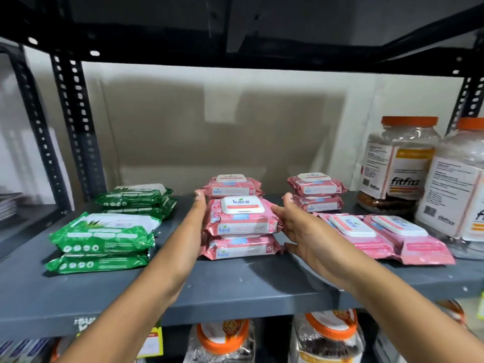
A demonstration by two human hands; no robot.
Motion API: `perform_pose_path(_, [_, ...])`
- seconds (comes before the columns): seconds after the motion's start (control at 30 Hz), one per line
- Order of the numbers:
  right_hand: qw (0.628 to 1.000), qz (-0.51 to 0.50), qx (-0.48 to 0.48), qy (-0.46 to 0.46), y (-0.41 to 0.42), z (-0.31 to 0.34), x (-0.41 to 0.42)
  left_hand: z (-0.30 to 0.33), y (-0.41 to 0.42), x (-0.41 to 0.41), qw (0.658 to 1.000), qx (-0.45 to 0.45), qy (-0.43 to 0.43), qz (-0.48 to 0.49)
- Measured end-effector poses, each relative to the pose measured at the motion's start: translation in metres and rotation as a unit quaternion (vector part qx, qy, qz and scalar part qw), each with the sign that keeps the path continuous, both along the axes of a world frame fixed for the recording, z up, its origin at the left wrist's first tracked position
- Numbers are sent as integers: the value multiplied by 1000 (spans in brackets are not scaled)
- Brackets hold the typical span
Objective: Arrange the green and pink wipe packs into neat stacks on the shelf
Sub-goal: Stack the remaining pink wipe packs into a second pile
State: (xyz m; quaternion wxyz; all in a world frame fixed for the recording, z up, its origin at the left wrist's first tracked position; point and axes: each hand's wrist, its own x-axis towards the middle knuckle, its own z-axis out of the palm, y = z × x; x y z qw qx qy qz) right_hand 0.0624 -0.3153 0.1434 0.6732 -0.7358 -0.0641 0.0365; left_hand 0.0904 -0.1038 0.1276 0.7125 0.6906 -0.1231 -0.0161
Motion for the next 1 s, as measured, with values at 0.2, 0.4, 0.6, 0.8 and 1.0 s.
perform_pose_path(0.2, [924, -97, -351, -120, -91, 41, -23, -34, 2, -40, 980, 150, -83, 103])
perform_pose_path(0.4, [749, -96, -655, -22, -168, 64, -23, -8, -84, -63, 908, 326, -264, -9])
perform_pose_path(0.6, [730, -111, -674, 20, -163, 44, -22, 16, -173, -14, 838, 460, -285, 69])
perform_pose_path(0.8, [715, -174, -677, 4, -174, 37, -42, 25, -237, 25, 780, 577, -240, 31])
perform_pose_path(1.0, [707, -169, -686, -27, -191, 36, -60, 57, -231, 47, 805, 567, -113, -134])
